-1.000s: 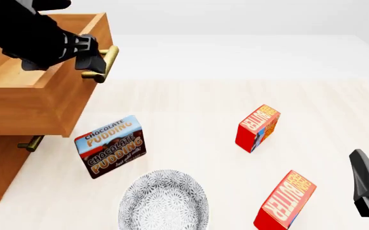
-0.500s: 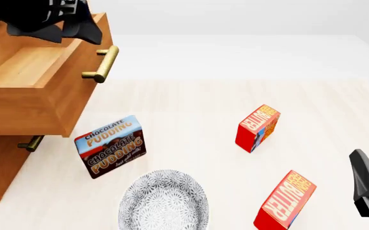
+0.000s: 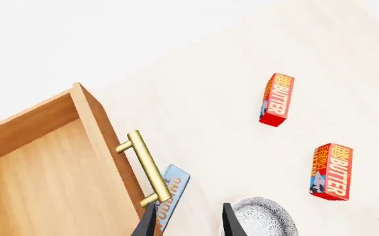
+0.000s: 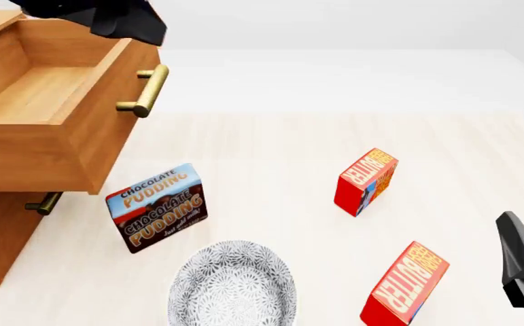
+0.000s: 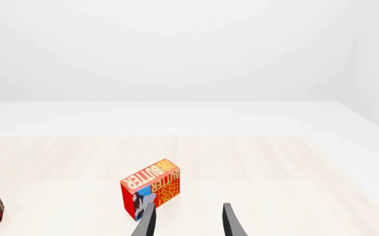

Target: Put the butter at the front in the top drawer of the cabinet and close it.

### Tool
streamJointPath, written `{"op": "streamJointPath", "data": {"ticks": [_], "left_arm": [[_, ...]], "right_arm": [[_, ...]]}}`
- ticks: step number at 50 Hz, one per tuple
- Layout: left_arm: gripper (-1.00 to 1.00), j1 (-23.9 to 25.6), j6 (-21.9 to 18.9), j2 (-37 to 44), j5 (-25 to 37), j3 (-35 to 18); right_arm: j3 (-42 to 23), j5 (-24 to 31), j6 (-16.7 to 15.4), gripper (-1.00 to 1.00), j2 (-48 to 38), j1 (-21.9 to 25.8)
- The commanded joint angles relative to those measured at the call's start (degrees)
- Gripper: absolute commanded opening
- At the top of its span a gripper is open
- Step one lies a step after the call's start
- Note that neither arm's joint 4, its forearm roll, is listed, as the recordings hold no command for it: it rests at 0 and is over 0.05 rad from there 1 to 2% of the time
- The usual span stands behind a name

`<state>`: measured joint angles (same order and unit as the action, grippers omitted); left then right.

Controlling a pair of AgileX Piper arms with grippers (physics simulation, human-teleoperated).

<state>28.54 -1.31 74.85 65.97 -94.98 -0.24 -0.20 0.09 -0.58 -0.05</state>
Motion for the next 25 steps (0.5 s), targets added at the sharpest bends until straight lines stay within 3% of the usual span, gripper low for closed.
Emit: {"op": "streamJointPath", "data": {"ticks": [1,13,25], "left_arm": [[1.00,5.4,-5.8,1.4,-3.5,0.1],[1.00,9.4,-8.6,2.8,-8.4,2.7],[1.00,14.8,-7.1,8.1,-12.8,2.7]], "right_arm": [[0.0,0.0,0.0,1.00,0.1,0.0],[0.0,0.0,0.0,1.00,0.1,0.0],[0.0,0.0,0.0,1.00,0.1,0.0]]}}
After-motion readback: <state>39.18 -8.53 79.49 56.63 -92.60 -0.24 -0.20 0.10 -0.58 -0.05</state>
